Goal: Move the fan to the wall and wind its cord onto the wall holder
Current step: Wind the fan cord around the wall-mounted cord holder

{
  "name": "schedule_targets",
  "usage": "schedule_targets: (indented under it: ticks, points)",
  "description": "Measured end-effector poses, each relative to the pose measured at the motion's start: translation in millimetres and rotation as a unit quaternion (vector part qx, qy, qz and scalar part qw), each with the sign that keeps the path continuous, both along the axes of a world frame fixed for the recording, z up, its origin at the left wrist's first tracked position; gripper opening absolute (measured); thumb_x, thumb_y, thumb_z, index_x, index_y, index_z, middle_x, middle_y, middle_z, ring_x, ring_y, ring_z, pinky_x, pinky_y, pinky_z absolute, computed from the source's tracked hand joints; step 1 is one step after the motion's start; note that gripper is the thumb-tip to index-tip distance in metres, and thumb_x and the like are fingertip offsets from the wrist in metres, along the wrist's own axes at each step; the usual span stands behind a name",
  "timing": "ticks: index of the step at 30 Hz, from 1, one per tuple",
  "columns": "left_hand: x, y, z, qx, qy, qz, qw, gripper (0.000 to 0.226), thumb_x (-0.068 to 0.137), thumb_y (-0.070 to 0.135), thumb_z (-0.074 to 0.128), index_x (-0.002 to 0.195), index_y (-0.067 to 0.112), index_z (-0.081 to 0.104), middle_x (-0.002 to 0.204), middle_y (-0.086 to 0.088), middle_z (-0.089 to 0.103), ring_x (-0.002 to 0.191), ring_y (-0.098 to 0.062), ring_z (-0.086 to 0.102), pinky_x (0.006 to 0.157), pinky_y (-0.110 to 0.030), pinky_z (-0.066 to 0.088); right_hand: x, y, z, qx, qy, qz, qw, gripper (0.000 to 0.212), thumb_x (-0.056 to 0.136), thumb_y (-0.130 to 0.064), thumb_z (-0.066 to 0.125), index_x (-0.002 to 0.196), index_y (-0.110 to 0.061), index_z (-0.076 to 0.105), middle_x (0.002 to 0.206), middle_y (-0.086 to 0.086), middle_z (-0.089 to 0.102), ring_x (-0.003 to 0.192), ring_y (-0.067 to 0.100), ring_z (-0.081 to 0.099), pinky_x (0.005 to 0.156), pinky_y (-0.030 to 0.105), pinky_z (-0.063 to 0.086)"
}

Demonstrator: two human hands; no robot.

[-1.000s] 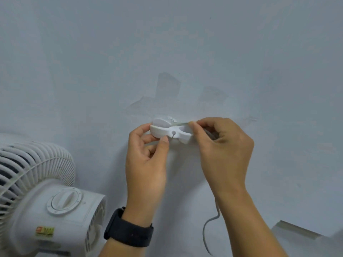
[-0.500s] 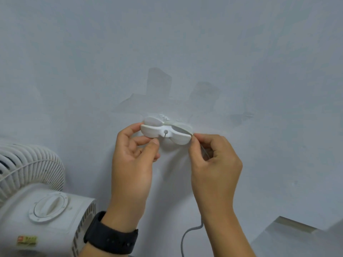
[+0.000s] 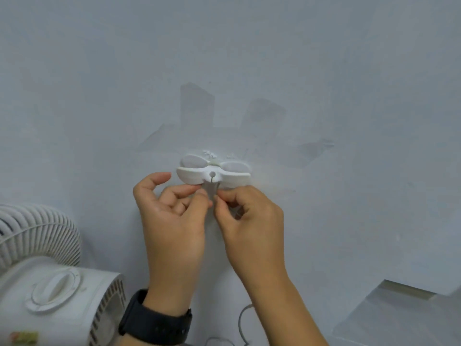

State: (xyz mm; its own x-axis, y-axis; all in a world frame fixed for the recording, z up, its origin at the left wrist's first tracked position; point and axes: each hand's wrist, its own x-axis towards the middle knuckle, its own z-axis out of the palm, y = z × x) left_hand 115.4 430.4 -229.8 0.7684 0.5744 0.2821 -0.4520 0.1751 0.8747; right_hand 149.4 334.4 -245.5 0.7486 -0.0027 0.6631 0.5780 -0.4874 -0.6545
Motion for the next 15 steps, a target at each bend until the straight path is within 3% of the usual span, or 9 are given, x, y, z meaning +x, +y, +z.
schedule_targets:
  ticks: [3, 8, 10, 13, 15]
  points:
    - [1, 2, -1, 0.005, 0.003, 0.003, 1.0, 0.035, 0.093, -0.005, 0.067, 0.109, 0.017, 0.045, 0.081, 0.0, 0.072, 0.07, -0.006, 0.072, 0.074, -0.016, 0.058, 0, -8, 3, -0.018, -0.001, 0.037, 0.999, 0.006, 0.088, -0.014, 0.077, 0.087, -0.019, 0.08, 0.08, -0.011, 0.071, 0.075, 0.006, 0.064, 0.065, 0.016, 0.049]
    - [3, 9, -4, 0.029, 0.017, 0.0, 0.999, 0.01, 0.09, 0.004, 0.075, 0.092, 0.01, 0.067, 0.071, 0.004, 0.072, 0.066, -0.005, 0.069, 0.068, -0.016, 0.057, -5, -15, 6, -0.036, -0.002, 0.086, 0.996, 0.01, 0.091, -0.009, 0.073, 0.092, -0.018, 0.078, 0.082, -0.007, 0.071, 0.071, 0.011, 0.064, 0.063, 0.03, 0.051]
    - [0, 9, -4, 0.044, 0.03, 0.002, 0.999, 0.003, 0.09, 0.009, 0.076, 0.091, 0.009, 0.074, 0.071, 0.006, 0.076, 0.067, -0.003, 0.072, 0.067, -0.014, 0.056, -8, -16, 8, -0.03, 0.009, 0.106, 0.994, 0.014, 0.091, -0.009, 0.072, 0.095, -0.02, 0.079, 0.082, -0.008, 0.071, 0.07, 0.013, 0.064, 0.062, 0.03, 0.051]
    - [-4, 9, -7, 0.111, 0.068, 0.02, 0.991, 0.008, 0.091, 0.023, 0.077, 0.085, 0.02, 0.082, 0.076, 0.008, 0.079, 0.072, -0.003, 0.074, 0.067, -0.015, 0.056, -11, -18, 11, -0.028, 0.034, 0.124, 0.991, 0.019, 0.092, -0.012, 0.07, 0.099, -0.026, 0.081, 0.077, -0.008, 0.072, 0.069, 0.013, 0.064, 0.061, 0.025, 0.051]
    - [-5, 12, -10, 0.153, 0.087, 0.023, 0.984, 0.013, 0.092, 0.028, 0.076, 0.081, 0.028, 0.083, 0.084, 0.01, 0.079, 0.079, -0.005, 0.075, 0.073, -0.021, 0.058, -12, -20, 12, -0.023, 0.037, 0.128, 0.991, 0.02, 0.093, -0.016, 0.068, 0.102, -0.03, 0.079, 0.074, -0.006, 0.072, 0.069, 0.015, 0.065, 0.062, 0.032, 0.053]
